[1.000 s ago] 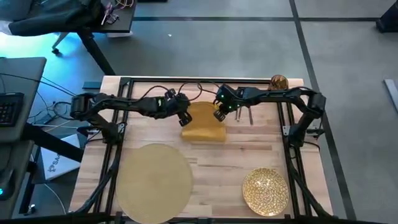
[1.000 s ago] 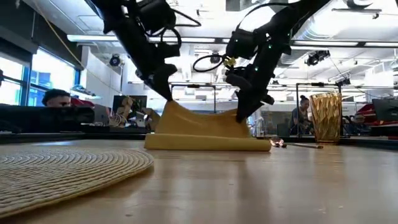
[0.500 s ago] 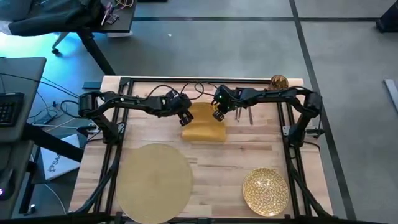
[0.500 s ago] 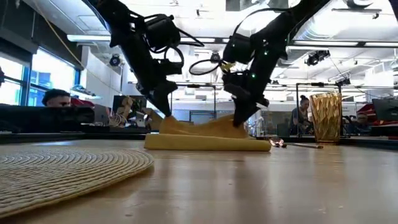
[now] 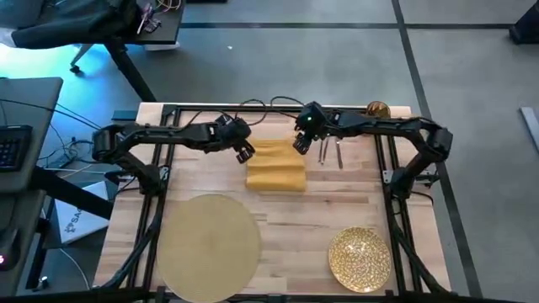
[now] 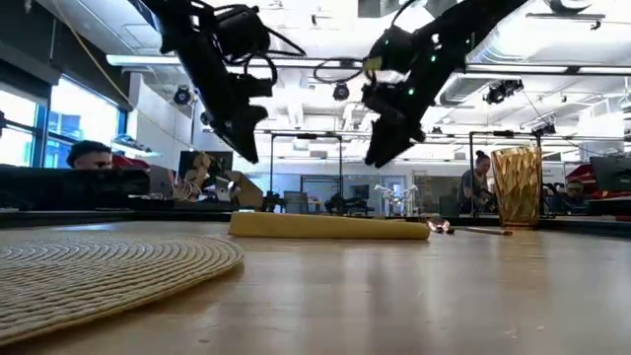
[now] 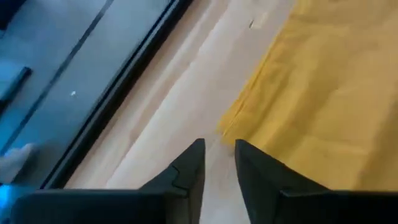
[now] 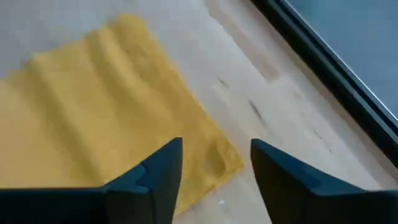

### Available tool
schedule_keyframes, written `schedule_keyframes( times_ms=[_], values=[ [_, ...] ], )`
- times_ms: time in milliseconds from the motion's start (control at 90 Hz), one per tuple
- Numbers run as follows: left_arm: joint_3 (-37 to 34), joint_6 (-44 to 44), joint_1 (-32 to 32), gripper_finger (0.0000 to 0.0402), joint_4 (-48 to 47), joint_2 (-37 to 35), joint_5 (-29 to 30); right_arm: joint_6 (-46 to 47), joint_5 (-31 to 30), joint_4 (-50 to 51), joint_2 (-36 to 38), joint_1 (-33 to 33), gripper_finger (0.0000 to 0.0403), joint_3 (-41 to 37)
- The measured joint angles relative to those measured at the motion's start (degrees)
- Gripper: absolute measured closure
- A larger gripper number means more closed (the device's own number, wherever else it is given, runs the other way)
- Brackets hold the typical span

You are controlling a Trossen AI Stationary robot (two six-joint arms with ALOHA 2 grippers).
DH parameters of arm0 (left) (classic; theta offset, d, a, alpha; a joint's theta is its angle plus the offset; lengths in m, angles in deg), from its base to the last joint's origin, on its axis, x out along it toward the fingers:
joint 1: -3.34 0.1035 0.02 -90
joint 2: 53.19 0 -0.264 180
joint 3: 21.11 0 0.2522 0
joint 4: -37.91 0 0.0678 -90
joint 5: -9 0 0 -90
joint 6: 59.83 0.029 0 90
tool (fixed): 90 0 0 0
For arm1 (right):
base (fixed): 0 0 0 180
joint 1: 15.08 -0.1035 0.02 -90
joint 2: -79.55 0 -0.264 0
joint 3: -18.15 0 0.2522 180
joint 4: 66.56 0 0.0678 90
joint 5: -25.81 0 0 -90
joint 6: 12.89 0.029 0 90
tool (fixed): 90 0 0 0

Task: Set table place
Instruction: Fold the yellow napkin

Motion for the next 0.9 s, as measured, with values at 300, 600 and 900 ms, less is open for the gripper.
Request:
schedule_keyframes(
  times_ms=[300, 600, 900],
  values=[
    [0.0, 8.0, -0.8, 0.0277, 3.3, 6.8, -21.1, -20.0, 11.2, 3.7, -2.8, -2.7, 0.0225, -4.5],
    [0.0, 6.7, -0.8, 0.0246, 3.9, 15.9, -21.9, -22.7, 10.7, -1.5, -7.6, -4.9, 0.0245, -6.9],
    [0.1, 5.6, -0.8, 0.0263, 3.1, 18.0, -22.0, -21.7, 7.7, -3.7, -12.5, -5.0, 0.0285, -6.9]
  ],
)
